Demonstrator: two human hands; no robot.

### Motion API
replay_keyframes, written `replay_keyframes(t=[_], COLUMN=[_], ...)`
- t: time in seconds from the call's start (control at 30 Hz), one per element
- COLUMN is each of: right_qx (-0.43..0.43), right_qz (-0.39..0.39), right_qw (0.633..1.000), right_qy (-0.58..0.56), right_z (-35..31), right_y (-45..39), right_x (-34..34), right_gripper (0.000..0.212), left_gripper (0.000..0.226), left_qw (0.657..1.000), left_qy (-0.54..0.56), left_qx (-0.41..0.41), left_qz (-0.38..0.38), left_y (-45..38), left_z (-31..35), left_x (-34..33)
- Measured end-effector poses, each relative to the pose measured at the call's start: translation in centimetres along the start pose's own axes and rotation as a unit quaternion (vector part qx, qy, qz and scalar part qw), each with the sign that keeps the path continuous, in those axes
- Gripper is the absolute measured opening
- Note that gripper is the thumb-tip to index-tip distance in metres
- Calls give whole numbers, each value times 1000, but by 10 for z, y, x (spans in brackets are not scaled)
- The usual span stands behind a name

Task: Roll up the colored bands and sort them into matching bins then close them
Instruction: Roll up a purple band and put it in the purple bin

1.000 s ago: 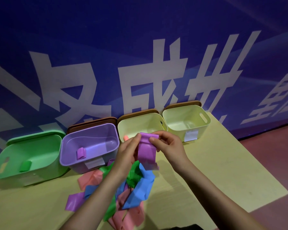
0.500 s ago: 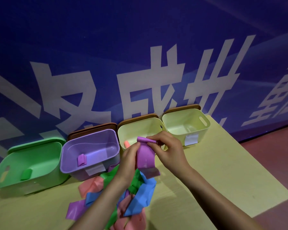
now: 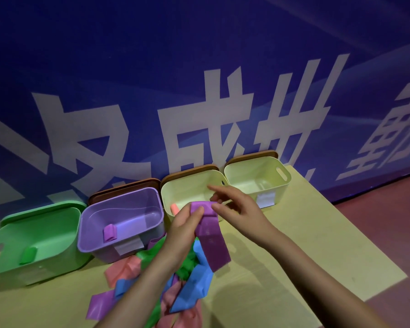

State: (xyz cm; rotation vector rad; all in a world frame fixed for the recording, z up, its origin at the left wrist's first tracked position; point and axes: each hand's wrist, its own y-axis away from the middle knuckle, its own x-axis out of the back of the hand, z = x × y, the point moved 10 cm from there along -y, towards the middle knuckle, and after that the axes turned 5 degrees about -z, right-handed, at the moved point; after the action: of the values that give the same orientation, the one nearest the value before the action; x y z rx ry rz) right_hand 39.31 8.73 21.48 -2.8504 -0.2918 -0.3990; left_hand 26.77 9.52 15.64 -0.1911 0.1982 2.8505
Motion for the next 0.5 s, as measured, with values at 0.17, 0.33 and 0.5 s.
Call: replay_keyframes(t=[0.17,0.33,0.5], right_qx=[-98,-93,-102], right_qz=[36,57,46], right_qw=[994,992,987], right_qy=[-21,-70,-117], right_z=[30,35,40], right_y=[-5,-5,-2], right_x=[-7,-14,-18], right_gripper=[5,7,13], left_gripper=[13,23,30], left_qw=[994,997,992], left_qy=[-93,-29,-93], left_qx=[-44,-32,-74], left_qz=[33,63,53], left_y=[-2,-2,-8], left_z=[6,-2,7], left_x=[3,14,16])
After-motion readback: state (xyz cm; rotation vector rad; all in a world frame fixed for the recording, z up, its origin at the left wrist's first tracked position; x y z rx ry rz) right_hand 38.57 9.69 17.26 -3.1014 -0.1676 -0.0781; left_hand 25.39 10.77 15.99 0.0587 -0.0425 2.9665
